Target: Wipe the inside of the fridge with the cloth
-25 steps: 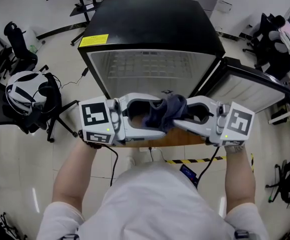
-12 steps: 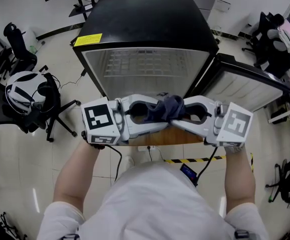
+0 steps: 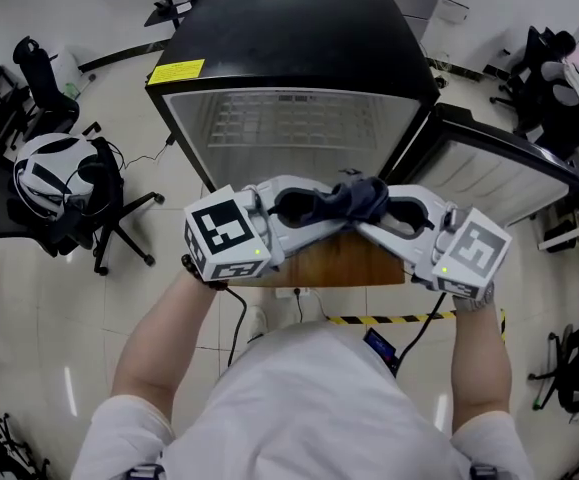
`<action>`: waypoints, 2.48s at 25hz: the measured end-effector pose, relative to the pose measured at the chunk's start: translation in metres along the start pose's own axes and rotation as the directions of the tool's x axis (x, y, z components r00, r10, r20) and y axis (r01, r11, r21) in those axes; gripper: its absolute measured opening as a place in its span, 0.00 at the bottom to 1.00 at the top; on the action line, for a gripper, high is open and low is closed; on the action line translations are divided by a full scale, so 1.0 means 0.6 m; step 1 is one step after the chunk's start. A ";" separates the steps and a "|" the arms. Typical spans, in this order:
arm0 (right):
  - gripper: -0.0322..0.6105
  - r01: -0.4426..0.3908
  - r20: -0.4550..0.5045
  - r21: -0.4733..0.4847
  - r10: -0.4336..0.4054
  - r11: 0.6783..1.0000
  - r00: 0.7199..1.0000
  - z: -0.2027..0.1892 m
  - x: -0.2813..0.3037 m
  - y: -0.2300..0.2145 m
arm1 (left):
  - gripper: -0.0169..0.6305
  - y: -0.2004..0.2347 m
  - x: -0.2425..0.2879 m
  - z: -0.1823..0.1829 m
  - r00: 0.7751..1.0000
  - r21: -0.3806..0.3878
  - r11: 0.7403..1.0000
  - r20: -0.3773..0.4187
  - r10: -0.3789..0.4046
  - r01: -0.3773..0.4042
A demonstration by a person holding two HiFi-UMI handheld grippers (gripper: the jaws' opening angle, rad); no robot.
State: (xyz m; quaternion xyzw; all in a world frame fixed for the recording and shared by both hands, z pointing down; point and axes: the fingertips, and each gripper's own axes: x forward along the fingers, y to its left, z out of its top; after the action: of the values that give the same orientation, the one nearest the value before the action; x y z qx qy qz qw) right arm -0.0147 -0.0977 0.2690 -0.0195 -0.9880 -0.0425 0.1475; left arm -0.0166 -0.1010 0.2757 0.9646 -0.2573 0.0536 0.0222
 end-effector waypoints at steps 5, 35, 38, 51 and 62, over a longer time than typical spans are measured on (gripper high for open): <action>0.23 0.128 0.004 0.031 -0.128 0.991 0.992 -0.015 -0.028 -0.042 | 0.16 0.040 0.028 0.000 0.993 0.029 0.992 -0.003 0.120 -0.120; 0.23 0.494 -0.033 0.103 -0.493 0.863 0.869 -0.093 -0.083 -0.114 | 0.16 0.313 0.111 -0.041 0.707 -0.038 0.706 -0.002 0.708 -0.707; 0.23 0.492 -0.040 0.106 -0.490 0.864 0.871 -0.100 -0.082 -0.111 | 0.16 0.346 0.117 -0.043 0.682 -0.066 0.680 -0.005 0.731 -0.730; 0.23 0.503 -0.028 0.100 -0.503 0.859 0.864 -0.099 -0.080 -0.118 | 0.16 0.440 0.151 -0.041 0.606 -0.124 0.600 -0.020 0.795 -0.791; 0.23 0.496 -0.039 0.109 -0.495 0.861 0.868 -0.114 -0.083 -0.124 | 0.16 0.475 0.181 -0.057 0.610 -0.174 0.593 -0.068 0.790 -0.786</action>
State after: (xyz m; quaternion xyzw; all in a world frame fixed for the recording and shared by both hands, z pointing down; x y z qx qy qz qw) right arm 0.0489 -0.1789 0.3135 0.2435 -0.9599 -0.0218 0.1373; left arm -0.0682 -0.3990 0.3262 0.7456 -0.6606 0.0257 0.0839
